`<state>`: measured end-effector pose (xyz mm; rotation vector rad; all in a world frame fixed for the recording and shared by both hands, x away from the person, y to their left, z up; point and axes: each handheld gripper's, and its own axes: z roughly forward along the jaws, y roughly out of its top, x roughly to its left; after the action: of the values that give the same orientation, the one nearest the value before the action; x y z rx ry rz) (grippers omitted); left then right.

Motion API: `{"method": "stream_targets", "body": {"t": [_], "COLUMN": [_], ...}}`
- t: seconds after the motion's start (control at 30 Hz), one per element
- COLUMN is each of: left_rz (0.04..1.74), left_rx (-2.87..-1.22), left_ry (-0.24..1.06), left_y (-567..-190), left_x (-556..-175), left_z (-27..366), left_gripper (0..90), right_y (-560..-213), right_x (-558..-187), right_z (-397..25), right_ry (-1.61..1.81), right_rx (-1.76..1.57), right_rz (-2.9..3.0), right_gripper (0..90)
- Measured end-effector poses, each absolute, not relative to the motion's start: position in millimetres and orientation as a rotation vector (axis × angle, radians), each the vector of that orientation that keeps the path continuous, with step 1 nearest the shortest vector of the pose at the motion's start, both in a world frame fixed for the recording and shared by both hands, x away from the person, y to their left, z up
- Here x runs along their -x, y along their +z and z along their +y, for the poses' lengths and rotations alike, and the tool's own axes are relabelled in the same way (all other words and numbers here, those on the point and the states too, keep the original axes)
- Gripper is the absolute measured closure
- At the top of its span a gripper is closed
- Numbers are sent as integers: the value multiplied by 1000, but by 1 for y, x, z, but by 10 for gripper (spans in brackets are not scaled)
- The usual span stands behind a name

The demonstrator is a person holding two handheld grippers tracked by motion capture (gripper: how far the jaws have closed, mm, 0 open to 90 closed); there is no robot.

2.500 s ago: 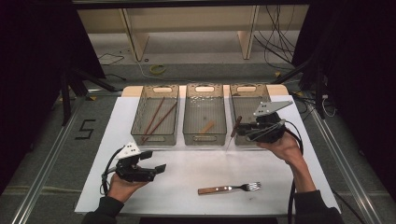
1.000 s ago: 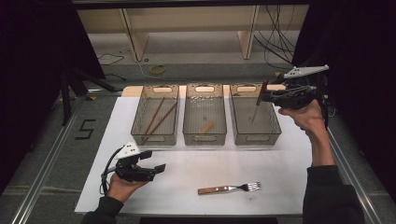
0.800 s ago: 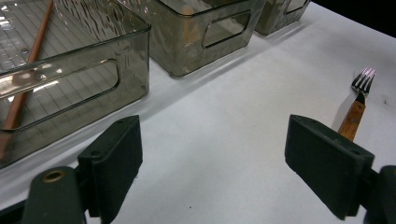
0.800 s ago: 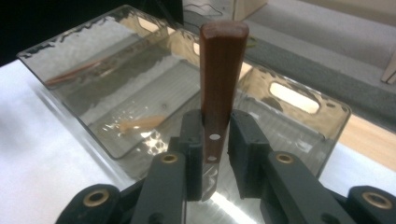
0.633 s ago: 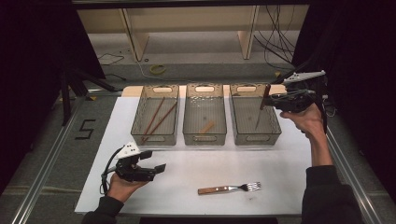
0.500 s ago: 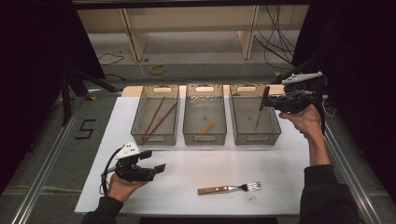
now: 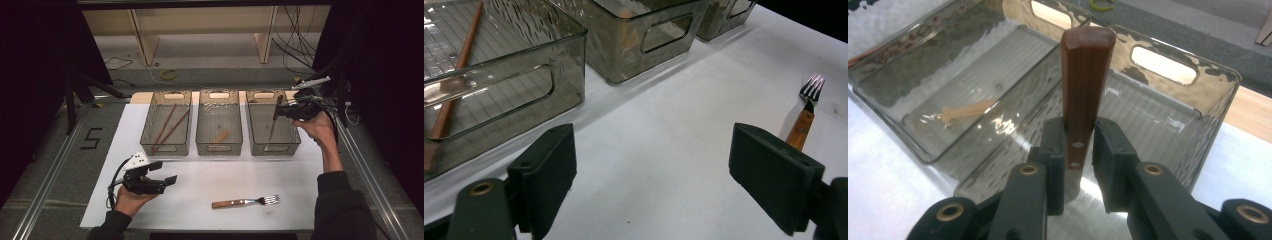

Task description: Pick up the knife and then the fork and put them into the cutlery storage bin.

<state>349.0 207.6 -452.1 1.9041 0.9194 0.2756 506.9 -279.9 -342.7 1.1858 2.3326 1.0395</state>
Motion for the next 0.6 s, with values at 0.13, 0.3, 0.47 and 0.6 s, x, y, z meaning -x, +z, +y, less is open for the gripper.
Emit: {"method": "stream_targets", "body": {"t": [0.13, 0.3, 0.47, 0.6], "left_rz": [918, 915, 915, 915], "left_rx": [-1906, -1908, -1908, -1908], "left_ry": [273, 272, 271, 271], "left_y": [-452, -452, -452, -452], "left_x": [-349, -349, -349, -349], "left_z": [207, 207, 206, 207], "left_gripper": [188, 188, 188, 188], "right_y": [-344, -346, -350, -351], "right_x": [-511, -513, -516, -517], "right_z": [-279, -278, -275, -271], "right_ry": [1043, 1031, 1003, 972], "right_rx": [-1216, -1229, -1250, -1257], "right_rz": [2316, 2308, 2313, 2311], "right_gripper": [760, 753, 726, 694]}}
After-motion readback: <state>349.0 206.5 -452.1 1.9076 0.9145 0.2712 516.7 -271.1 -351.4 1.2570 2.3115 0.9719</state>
